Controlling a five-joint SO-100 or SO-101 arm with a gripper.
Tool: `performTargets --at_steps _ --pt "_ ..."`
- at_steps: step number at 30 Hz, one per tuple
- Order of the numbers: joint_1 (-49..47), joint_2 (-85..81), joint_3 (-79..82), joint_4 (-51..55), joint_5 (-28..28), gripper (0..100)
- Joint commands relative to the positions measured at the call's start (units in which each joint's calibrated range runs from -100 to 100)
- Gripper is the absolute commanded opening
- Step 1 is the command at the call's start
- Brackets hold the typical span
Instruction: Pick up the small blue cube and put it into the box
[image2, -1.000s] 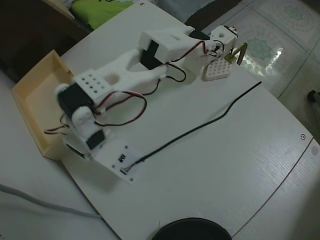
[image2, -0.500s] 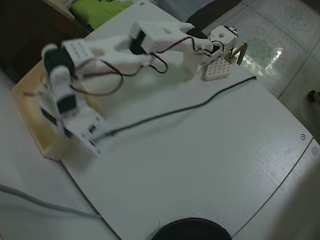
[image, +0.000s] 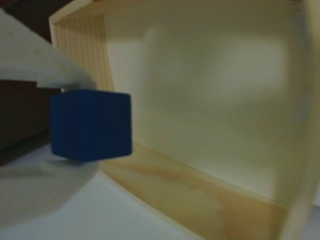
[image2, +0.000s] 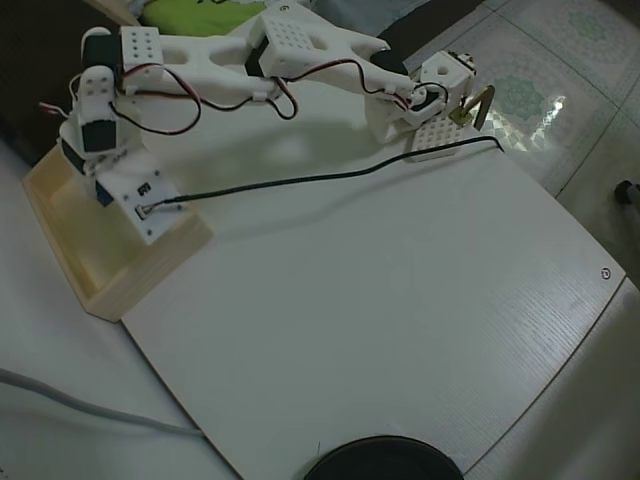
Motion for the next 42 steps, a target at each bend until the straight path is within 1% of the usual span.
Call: performTargets --at_steps 1,10,14,16,28,33,36,42 --pt "0.1 -3.0 -2.3 -0.9 0.2 10" --pt "-0.3 -2.9 -1.9 -0.9 0.1 10" --pt "-0.3 -2.9 -1.9 -0.9 -0.2 16" --pt "-0.2 -2.9 -1.9 -0.9 -0.2 17" --pt "-0.2 -3.2 -2.6 -0.9 -0.4 17" --pt "-1.0 -4.3 -4.1 0.4 -3.4 17" --pt "-1.3 -4.7 -5.3 2.9 -4.3 17" --pt "-0.8 -6.3 -4.1 3.0 -5.6 17"
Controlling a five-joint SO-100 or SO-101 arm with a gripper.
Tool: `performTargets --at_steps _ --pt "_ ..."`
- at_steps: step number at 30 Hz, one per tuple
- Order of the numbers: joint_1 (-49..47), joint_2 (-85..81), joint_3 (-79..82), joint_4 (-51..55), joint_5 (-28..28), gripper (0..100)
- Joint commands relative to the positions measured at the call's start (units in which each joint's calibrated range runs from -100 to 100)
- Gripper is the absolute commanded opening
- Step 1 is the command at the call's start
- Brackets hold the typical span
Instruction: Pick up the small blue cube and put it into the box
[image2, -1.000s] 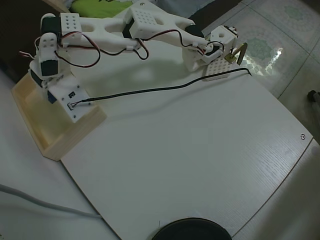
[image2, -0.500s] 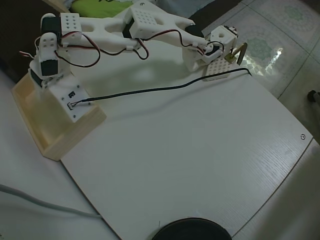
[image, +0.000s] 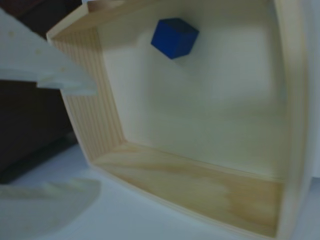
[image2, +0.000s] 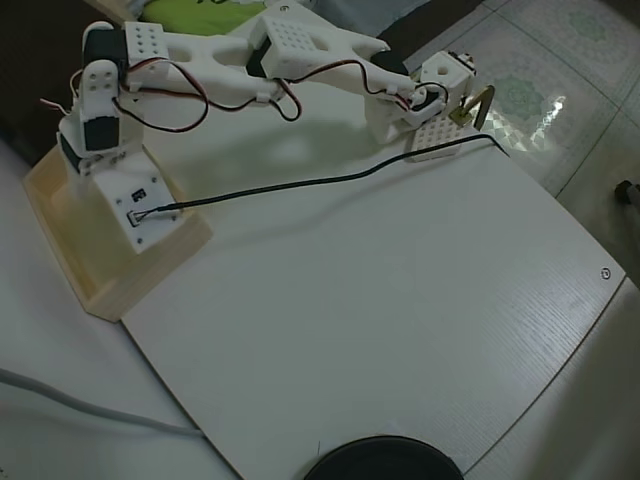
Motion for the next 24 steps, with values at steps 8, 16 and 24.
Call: performTargets --at_steps 8,16,24 --pt "-1.9 -19.5 12.7 0.5 -1.5 19" --pt "-2.6 -36.2 27.5 0.5 -1.5 20" --pt "-2.1 -49.3 42.9 0.5 -2.0 20"
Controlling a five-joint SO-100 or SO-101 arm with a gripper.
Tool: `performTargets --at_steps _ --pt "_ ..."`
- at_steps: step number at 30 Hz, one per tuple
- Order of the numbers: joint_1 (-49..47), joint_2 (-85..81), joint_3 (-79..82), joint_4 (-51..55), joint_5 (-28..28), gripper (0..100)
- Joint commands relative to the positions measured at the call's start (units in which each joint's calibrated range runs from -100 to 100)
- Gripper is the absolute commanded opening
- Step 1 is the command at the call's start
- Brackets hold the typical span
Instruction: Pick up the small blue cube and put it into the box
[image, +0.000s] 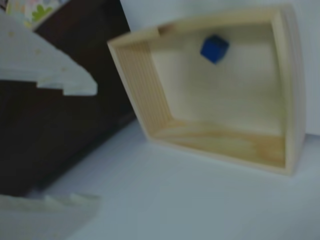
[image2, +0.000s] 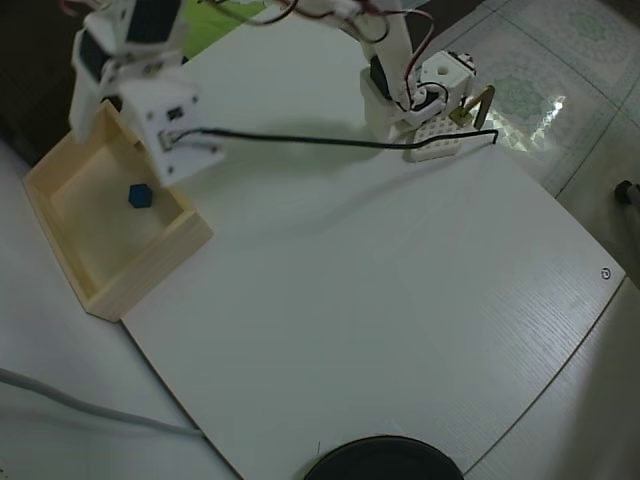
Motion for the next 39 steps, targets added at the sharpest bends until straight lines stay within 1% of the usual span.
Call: performTargets --at_steps 1,6,19,35,39 --pt "0.2 -8.4 7.4 0.4 -0.9 20" --pt "-0.3 -17.3 18.9 0.3 -1.9 20" --pt "-1.7 -41.9 45.8 -1.8 -1.9 20" --pt "-6.6 -84.4 92.6 -17.6 -1.9 20" --pt "-6.7 -94.5 97.7 -20.1 -1.9 20"
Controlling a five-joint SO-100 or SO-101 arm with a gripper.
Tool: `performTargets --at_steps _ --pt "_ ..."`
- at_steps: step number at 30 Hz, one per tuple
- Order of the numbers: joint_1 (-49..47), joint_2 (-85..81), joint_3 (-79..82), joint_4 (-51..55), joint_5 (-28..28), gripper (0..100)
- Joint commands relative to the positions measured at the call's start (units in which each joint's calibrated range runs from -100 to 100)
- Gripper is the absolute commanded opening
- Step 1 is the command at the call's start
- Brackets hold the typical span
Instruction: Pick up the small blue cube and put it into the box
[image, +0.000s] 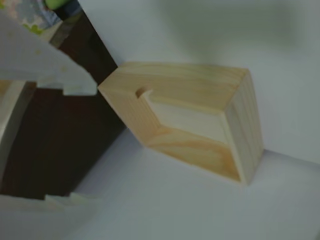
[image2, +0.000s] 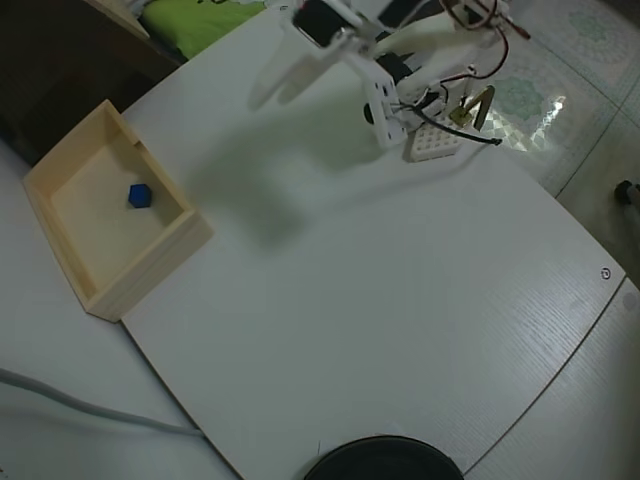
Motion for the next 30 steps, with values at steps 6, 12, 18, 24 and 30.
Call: performTargets --at_steps 6,12,18,24,30 --pt "-1.1 -15.6 7.0 -4.7 -0.6 20" --pt "-1.7 -18.9 16.1 -10.3 -1.0 20" --pt "-1.7 -18.9 26.3 -19.8 -1.0 20" --pt "-1.4 -18.9 34.0 -24.0 -1.0 20" --pt "-1.7 -18.9 40.7 -26.5 -1.8 20"
